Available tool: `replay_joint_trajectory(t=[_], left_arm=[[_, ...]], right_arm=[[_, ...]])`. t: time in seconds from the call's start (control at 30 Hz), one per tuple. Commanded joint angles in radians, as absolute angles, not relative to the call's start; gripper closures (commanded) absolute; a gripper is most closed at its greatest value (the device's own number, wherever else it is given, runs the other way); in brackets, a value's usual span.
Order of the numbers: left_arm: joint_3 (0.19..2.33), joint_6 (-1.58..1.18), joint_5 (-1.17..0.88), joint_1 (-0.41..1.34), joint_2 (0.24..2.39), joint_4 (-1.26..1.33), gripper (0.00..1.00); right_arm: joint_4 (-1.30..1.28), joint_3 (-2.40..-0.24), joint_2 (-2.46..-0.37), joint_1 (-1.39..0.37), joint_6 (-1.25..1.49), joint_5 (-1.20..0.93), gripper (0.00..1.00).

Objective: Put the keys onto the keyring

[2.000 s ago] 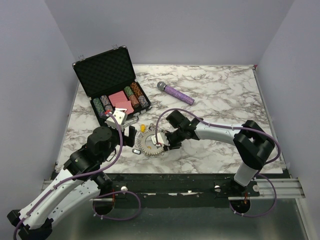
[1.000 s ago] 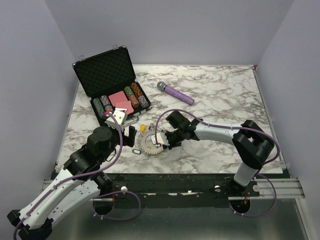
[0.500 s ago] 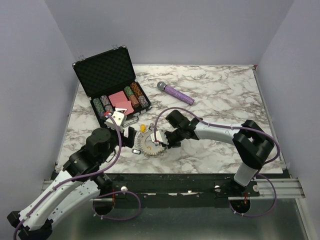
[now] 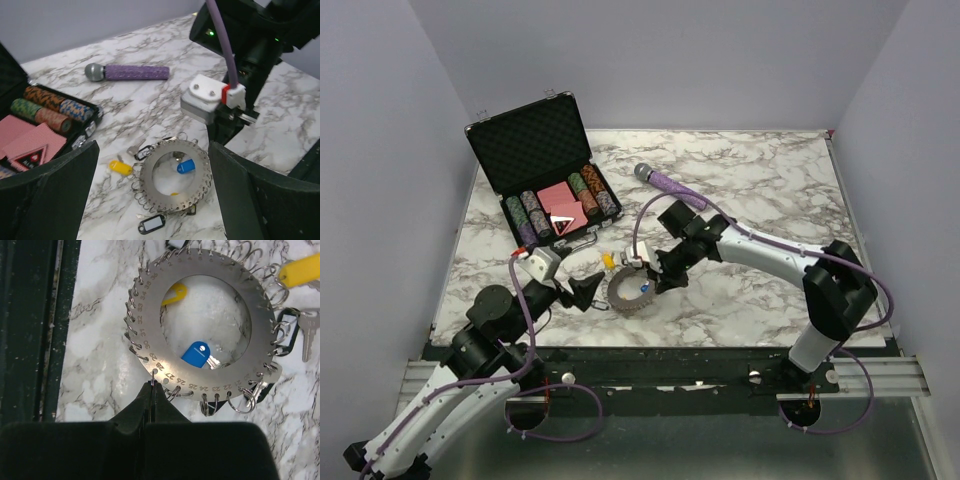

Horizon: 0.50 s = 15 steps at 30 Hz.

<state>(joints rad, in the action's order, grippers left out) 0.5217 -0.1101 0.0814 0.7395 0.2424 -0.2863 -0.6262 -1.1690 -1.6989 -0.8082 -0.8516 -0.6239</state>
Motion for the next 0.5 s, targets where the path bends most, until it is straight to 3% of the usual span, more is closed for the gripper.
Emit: replay_joint_trajectory(t=[0.0, 0.1, 0.23, 0.47], left_arm=[[0.447, -0.173, -0.161, 0.735, 0.247, -0.065, 0.01], [0.439, -0.233, -0.3, 0.738, 0.329, 0.024, 0.06], [0.416, -0.253, -0.457, 0.758, 0.474, 0.173, 0.22], [0.451, -0.06, -0.315, 0.917, 0.687, 0.261, 0.25]], right_arm=[[-0.785, -1.224, -1.596, -0.732, -0.818, -0.756, 1.0], [-0.825, -1.249, -1.557, -0.66, -0.804, -0.853, 1.0], [-0.839, -1.236, -1.506, -0.626, -0.805, -0.877, 1.0], [-0.865, -1.221, -1.46, -0.615, -0.825, -0.913, 1.0]])
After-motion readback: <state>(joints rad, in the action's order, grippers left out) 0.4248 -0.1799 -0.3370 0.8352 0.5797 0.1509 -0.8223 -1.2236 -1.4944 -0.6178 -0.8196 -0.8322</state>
